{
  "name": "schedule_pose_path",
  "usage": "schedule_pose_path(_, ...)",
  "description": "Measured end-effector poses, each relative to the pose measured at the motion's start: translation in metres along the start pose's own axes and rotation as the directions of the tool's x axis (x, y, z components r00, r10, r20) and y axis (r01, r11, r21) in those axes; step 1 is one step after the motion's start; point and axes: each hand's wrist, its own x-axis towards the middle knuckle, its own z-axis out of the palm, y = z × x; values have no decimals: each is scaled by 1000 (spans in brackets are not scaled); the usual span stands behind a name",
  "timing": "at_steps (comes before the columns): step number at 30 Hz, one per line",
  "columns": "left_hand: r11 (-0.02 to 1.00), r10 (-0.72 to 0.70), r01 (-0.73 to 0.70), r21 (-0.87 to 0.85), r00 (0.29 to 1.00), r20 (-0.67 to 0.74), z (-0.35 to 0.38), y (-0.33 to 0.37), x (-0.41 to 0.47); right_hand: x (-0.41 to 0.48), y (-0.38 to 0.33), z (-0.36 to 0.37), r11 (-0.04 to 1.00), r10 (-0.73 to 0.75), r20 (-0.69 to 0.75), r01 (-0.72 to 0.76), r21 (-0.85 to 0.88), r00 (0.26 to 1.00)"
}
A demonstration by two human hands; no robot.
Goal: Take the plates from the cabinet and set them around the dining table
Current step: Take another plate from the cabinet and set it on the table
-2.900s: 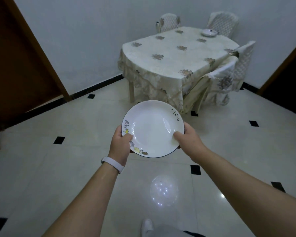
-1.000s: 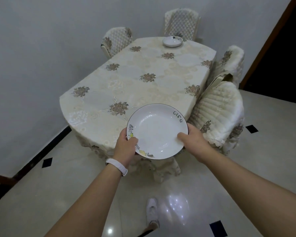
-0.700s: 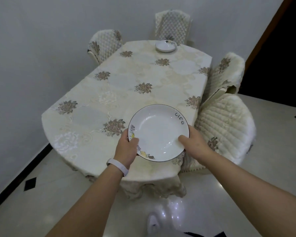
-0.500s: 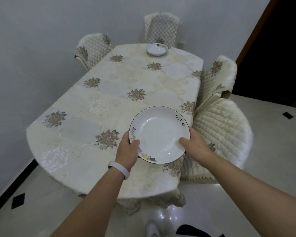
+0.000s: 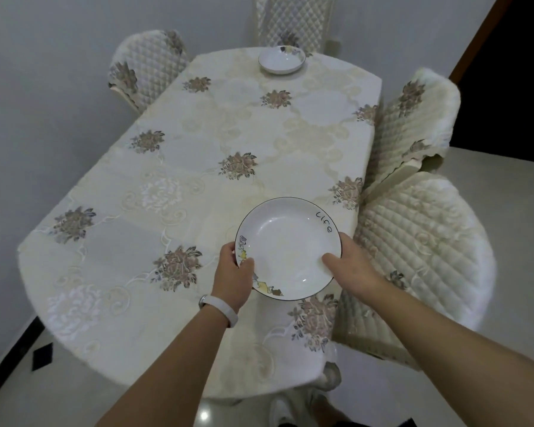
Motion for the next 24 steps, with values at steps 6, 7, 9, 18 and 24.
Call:
schedule_pose_path(6,991,-27,29,134,1000,-15,21,-20,29,39,22,-1,993,38,65,-30,-112,997)
schedule_pose_path(7,989,-44,47,141,999,-19,25,-24,33,45,25,-1,991,48,70,-39,-126,996)
schedule_pose_path(9,986,-71,74,148,997,-28,32,-34,40,56,33,0,987,64,77,-52,-149,995)
schedule_pose_path(18,964,-113,118,239,993,-37,47,-62,60,79,61,6,971,97,70,-79,-227,993)
schedule_pose_path(24,947,-130,146,286,989,-75,52,-65,63,87,64,6,944,87,88,-54,-326,992)
